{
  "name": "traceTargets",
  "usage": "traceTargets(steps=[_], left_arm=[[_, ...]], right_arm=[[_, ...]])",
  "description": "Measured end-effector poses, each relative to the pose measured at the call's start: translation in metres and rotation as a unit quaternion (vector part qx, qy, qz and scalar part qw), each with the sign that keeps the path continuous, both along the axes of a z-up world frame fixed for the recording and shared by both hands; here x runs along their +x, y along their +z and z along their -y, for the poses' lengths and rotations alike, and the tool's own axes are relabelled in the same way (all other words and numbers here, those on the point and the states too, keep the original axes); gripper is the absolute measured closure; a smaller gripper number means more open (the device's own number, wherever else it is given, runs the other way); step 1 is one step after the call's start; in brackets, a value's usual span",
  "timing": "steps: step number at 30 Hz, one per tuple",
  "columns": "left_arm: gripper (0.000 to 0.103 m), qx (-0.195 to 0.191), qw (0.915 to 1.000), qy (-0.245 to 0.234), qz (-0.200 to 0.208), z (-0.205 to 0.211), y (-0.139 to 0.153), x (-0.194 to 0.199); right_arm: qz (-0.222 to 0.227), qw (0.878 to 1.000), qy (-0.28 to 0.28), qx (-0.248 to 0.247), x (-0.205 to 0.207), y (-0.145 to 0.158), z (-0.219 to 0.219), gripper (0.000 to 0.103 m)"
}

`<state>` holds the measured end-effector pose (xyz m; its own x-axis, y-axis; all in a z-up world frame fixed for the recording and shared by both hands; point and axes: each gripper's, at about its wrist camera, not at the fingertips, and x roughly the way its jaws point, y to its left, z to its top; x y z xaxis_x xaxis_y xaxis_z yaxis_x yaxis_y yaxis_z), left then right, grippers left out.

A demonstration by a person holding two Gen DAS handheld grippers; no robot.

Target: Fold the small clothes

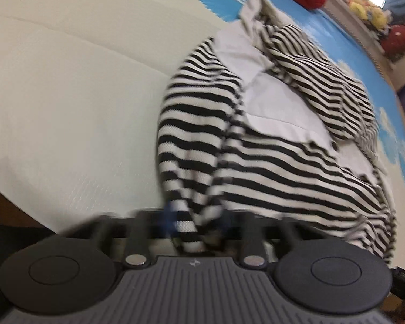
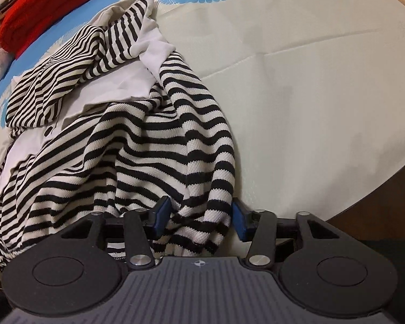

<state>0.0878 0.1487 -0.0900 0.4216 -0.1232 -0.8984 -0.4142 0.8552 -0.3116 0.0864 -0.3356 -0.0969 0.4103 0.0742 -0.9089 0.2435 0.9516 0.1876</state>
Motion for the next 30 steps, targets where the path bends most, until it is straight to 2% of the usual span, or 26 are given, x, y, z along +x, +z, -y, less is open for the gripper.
traceTargets(steps=[1, 3, 4, 7, 9, 12, 15, 18, 22, 30], left_arm=[[0.094, -0.001, 1.0, -0.001, 0.007, 0.0, 0.002, -0.001], [0.095, 0.011, 0.9997, -0.004, 0.021, -0.001, 0.012, -0.005], [0.095, 0.005, 0.9995, 0.005, 0.031, -0.005, 0.018, -0.01], [0.095, -0.013, 0.999, 0.013, 0.041, -0.015, 0.033, -0.021], [0.095, -0.005, 0.9998, -0.008, 0.016, -0.012, 0.029, -0.022], [0.094, 0.003, 0.9988, -0.04, -0.027, -0.004, 0.013, -0.014], [0.087, -0.022, 0.9994, -0.006, -0.027, -0.014, 0.008, -0.009], [0.08, -0.037, 0.9988, 0.016, -0.026, -0.02, 0.008, -0.009], [0.079, -0.02, 0.9993, 0.004, -0.03, -0.012, 0.008, -0.008], [0.079, -0.01, 0.9994, 0.003, -0.033, -0.009, 0.003, -0.008]], right_arm=[[0.002, 1.0, 0.001, 0.005, -0.001, 0.0, 0.001, 0.089], [0.011, 1.0, 0.0, 0.024, -0.004, 0.003, 0.002, 0.095], [0.021, 0.999, -0.002, 0.026, -0.005, 0.007, 0.003, 0.096], [0.062, 0.997, -0.01, 0.038, -0.012, 0.025, 0.006, 0.097], [0.077, 0.997, -0.007, 0.028, -0.016, 0.035, 0.005, 0.097], [0.046, 0.999, -0.016, 0.013, -0.017, 0.03, 0.008, 0.097], [-0.008, 0.999, -0.028, 0.013, -0.01, 0.01, 0.012, 0.096], [-0.01, 1.0, -0.027, 0.013, -0.007, 0.008, 0.011, 0.089], [-0.011, 1.0, -0.023, 0.011, -0.006, 0.007, 0.007, 0.087], [-0.012, 1.0, -0.015, 0.007, -0.006, 0.005, 0.004, 0.087]])
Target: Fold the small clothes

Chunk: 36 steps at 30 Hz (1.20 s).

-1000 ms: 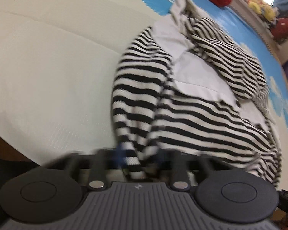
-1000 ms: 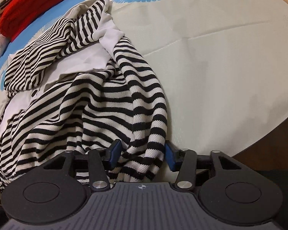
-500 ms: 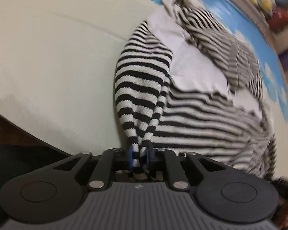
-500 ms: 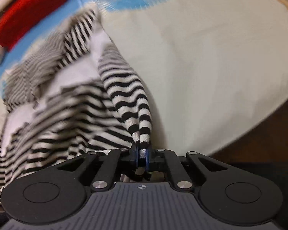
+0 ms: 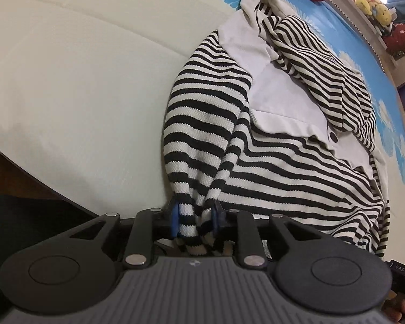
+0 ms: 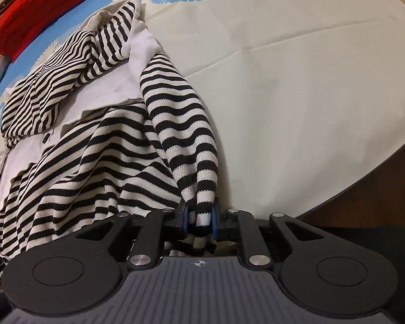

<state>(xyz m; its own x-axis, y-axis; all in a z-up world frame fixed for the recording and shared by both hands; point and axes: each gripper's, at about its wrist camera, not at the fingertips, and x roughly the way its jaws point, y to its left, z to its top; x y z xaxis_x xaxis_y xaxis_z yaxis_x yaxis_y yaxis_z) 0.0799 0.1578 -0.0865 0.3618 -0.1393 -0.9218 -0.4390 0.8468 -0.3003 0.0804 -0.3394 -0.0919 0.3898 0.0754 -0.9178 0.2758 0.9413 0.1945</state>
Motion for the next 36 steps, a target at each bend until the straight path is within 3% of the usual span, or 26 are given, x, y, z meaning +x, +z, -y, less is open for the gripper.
traceTargets(steps=[3, 6, 26, 36], left_arm=[[0.081, 0.002, 1.0, -0.003, 0.003, 0.001, 0.0, 0.0], [0.091, 0.005, 0.9998, -0.014, 0.015, 0.002, 0.003, -0.001], [0.089, 0.01, 0.9997, -0.017, 0.013, 0.004, 0.003, -0.001], [0.096, 0.044, 0.9973, -0.042, 0.041, 0.012, 0.014, -0.004]], right_arm=[[0.0, 1.0, 0.006, -0.004, 0.0, 0.0, -0.001, 0.087], [0.001, 1.0, 0.012, -0.012, 0.0, 0.0, -0.004, 0.087], [0.01, 0.998, 0.041, -0.038, -0.002, -0.002, -0.015, 0.084], [0.03, 0.999, 0.035, -0.022, -0.005, 0.004, -0.014, 0.094]])
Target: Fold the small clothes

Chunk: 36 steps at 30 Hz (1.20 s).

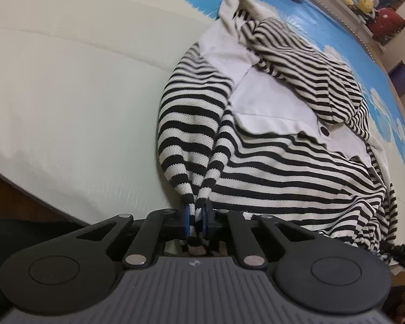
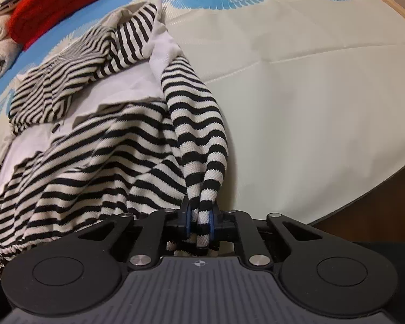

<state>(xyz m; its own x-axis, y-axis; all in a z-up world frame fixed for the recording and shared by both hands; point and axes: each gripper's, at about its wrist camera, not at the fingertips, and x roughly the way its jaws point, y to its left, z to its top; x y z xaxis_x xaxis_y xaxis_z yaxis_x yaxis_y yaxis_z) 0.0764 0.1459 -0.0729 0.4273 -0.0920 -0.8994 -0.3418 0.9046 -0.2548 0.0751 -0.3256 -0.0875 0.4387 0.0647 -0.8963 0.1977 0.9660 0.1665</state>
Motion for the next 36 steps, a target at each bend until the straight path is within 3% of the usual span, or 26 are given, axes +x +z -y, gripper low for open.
traceTargets(steps=[4, 8, 13, 17, 21, 25, 29, 36], left_arm=[[0.097, 0.024, 0.9989, -0.009, 0.04, 0.004, 0.019, -0.005], [0.097, 0.021, 0.9954, -0.025, 0.089, 0.002, 0.055, -0.009], [0.097, 0.006, 0.9881, -0.052, 0.145, 0.001, 0.111, -0.024], [0.098, -0.009, 0.9805, -0.067, 0.185, -0.003, 0.145, -0.065], [0.097, -0.029, 0.9781, -0.072, 0.193, -0.01, 0.166, -0.107], [0.097, -0.03, 0.9805, -0.082, 0.176, -0.012, 0.173, -0.11], [0.097, -0.023, 0.9839, -0.079, 0.159, -0.019, 0.159, -0.062], [0.094, -0.012, 0.9917, -0.07, 0.107, -0.038, 0.099, 0.098]], right_arm=[[0.041, 0.999, -0.001, 0.015, -0.003, 0.016, 0.002, 0.096], [0.083, 0.996, 0.005, 0.039, -0.001, 0.047, 0.006, 0.097], [0.143, 0.985, 0.007, 0.094, -0.009, 0.107, 0.02, 0.098], [0.185, 0.975, 0.028, 0.119, -0.039, 0.154, 0.028, 0.098], [0.203, 0.968, 0.039, 0.14, -0.082, 0.188, 0.043, 0.098], [0.201, 0.967, 0.039, 0.153, -0.101, 0.199, 0.048, 0.098], [0.181, 0.973, 0.04, 0.138, -0.067, 0.185, 0.038, 0.098], [0.134, 0.985, 0.014, 0.107, 0.079, 0.134, 0.021, 0.096]])
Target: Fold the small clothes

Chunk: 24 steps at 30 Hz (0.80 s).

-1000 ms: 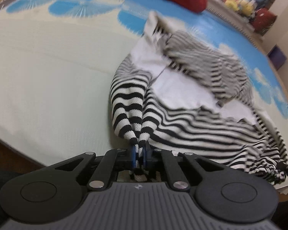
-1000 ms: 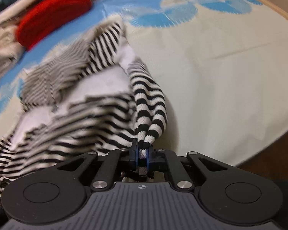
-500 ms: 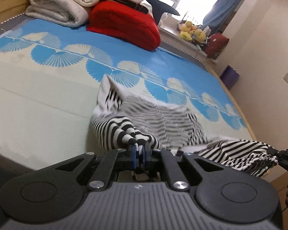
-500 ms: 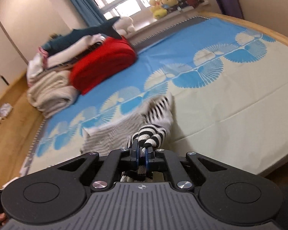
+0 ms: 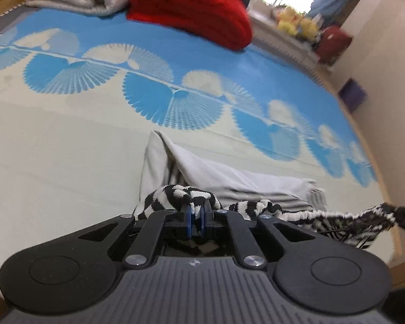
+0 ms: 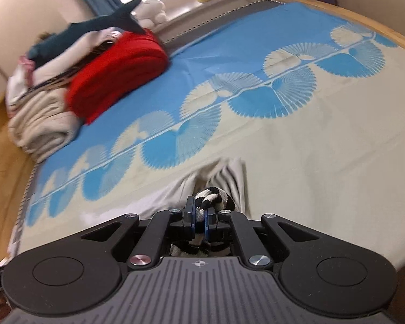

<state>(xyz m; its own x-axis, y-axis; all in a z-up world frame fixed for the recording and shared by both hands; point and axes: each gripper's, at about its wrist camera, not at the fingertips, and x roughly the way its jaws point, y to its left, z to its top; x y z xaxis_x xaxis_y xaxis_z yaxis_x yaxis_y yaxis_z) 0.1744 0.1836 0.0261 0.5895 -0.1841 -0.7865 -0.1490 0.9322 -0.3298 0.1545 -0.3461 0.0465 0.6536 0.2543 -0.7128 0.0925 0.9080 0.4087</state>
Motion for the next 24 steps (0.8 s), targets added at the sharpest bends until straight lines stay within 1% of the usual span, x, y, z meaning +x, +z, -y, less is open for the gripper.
traceTargets(steps=[1, 2, 3, 5, 6, 7, 8, 9, 10, 11, 12, 15, 17, 18, 19, 20, 21, 22, 24], left_arm=[[0.091, -0.008, 0.9998, 0.007, -0.019, -0.005, -0.012, 0.02], [0.09, -0.022, 0.9992, 0.009, -0.031, -0.011, -0.021, 0.034], [0.086, -0.033, 0.9988, 0.014, -0.032, -0.017, -0.027, 0.041], [0.077, -0.051, 0.9978, 0.039, -0.019, -0.029, -0.036, 0.04], [0.071, -0.068, 0.9953, 0.064, -0.025, -0.037, -0.037, 0.037], [0.07, -0.09, 0.9928, 0.076, -0.021, -0.044, -0.035, 0.034], [0.069, -0.111, 0.9907, 0.078, -0.006, -0.049, -0.031, 0.03], [0.066, -0.12, 0.9896, 0.079, 0.008, -0.054, -0.027, 0.027], [0.064, -0.115, 0.9898, 0.081, 0.02, -0.059, -0.023, 0.026], [0.064, -0.101, 0.9913, 0.081, 0.023, -0.061, -0.022, 0.026], [0.063, -0.082, 0.9938, 0.073, 0.018, -0.061, -0.024, 0.027], [0.063, -0.035, 0.9989, 0.031, -0.001, -0.05, -0.031, 0.029], [0.059, 0.0, 1.0, -0.007, -0.006, -0.036, -0.035, 0.029], [0.054, 0.017, 0.9994, -0.029, 0.0, -0.028, -0.036, 0.029], [0.045, 0.033, 0.9983, -0.047, 0.006, -0.02, -0.039, 0.026], [0.04, 0.05, 0.9967, -0.062, 0.011, -0.013, -0.041, 0.024], [0.033, 0.069, 0.9946, -0.076, 0.012, -0.006, -0.044, 0.024], [0.03, 0.09, 0.9919, -0.09, 0.012, 0.002, -0.048, 0.024], [0.028, 0.132, 0.9848, -0.113, 0.01, 0.017, -0.057, 0.027]], right_arm=[[-0.004, 1.0, 0.004, -0.004, 0.021, -0.009, -0.003, 0.094], [-0.016, 1.0, -0.001, -0.011, 0.044, -0.02, -0.006, 0.091], [-0.026, 0.999, -0.015, -0.021, 0.06, -0.03, -0.007, 0.09], [-0.03, 0.999, -0.022, -0.03, 0.079, -0.041, -0.008, 0.085], [-0.024, 0.999, -0.021, -0.035, 0.083, -0.045, -0.007, 0.081], [-0.014, 0.999, -0.02, -0.046, 0.082, -0.048, -0.007, 0.076], [-0.003, 0.999, -0.017, -0.05, 0.078, -0.05, -0.006, 0.073], [0.001, 0.999, -0.011, -0.046, 0.075, -0.054, -0.003, 0.072], [-0.016, 0.999, -0.008, -0.038, 0.073, -0.059, 0.0, 0.07], [-0.021, 0.999, -0.008, -0.03, 0.072, -0.06, 0.002, 0.07], [-0.01, 1.0, -0.003, -0.028, 0.071, -0.059, 0.002, 0.07], [0.009, 0.996, 0.035, -0.077, 0.068, -0.061, -0.01, 0.069], [-0.002, 0.994, 0.06, -0.088, 0.069, -0.07, -0.019, 0.069], [-0.004, 0.994, 0.071, -0.087, 0.069, -0.072, -0.023, 0.069], [-0.002, 0.992, 0.087, -0.087, 0.068, -0.075, -0.028, 0.069], [0.0, 0.99, 0.106, -0.094, 0.068, -0.079, -0.034, 0.069], [0.001, 0.987, 0.12, -0.105, 0.069, -0.081, -0.04, 0.068], [0.0, 0.983, 0.137, -0.125, 0.069, -0.086, -0.047, 0.067], [0.001, 0.972, 0.168, -0.164, 0.069, -0.093, -0.062, 0.063]])
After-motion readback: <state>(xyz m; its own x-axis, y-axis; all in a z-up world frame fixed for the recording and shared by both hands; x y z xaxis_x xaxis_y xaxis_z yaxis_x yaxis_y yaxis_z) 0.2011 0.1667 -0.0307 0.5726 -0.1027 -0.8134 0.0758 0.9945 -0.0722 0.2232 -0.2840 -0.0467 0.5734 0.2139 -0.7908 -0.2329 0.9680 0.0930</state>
